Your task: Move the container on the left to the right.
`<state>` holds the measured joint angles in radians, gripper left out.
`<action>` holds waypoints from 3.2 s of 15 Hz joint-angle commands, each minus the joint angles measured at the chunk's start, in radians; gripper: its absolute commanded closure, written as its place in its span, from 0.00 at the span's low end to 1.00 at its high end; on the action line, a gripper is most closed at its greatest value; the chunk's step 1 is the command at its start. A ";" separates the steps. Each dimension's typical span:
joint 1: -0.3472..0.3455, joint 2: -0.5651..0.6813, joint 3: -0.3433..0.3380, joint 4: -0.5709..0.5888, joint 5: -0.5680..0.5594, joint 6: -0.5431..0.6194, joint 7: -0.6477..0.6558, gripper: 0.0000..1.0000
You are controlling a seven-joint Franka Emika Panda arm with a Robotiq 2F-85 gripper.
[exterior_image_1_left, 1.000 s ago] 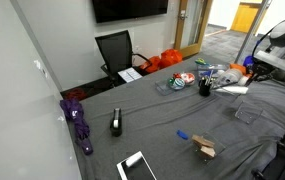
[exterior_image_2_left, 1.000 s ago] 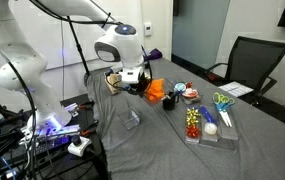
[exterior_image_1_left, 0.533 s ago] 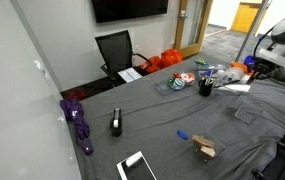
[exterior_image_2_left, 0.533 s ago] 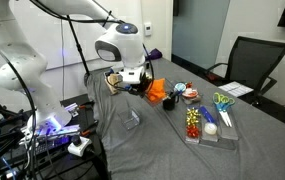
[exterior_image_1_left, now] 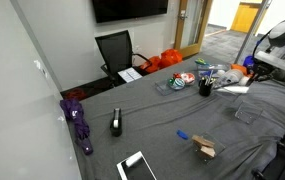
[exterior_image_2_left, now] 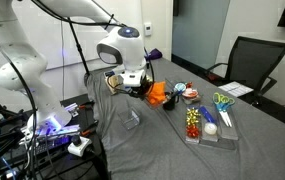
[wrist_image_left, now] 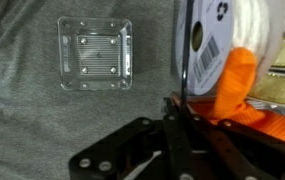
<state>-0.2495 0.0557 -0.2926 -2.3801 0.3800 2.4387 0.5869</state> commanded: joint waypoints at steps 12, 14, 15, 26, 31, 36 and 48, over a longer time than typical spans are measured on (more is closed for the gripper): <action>-0.076 0.146 -0.092 0.094 0.002 0.072 0.083 0.99; -0.077 0.179 -0.100 0.110 0.010 0.078 0.136 0.99; -0.077 0.193 -0.101 0.115 0.014 0.083 0.160 0.99; -0.136 0.292 -0.098 0.149 0.043 0.139 0.208 0.99; -0.191 0.322 -0.090 0.168 0.104 0.144 0.158 0.99; -0.190 0.382 -0.083 0.171 0.148 0.206 0.175 0.99; -0.249 0.432 -0.032 0.194 0.260 0.225 0.077 0.93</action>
<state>-0.4619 0.4955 -0.3456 -2.2057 0.5922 2.6712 0.7217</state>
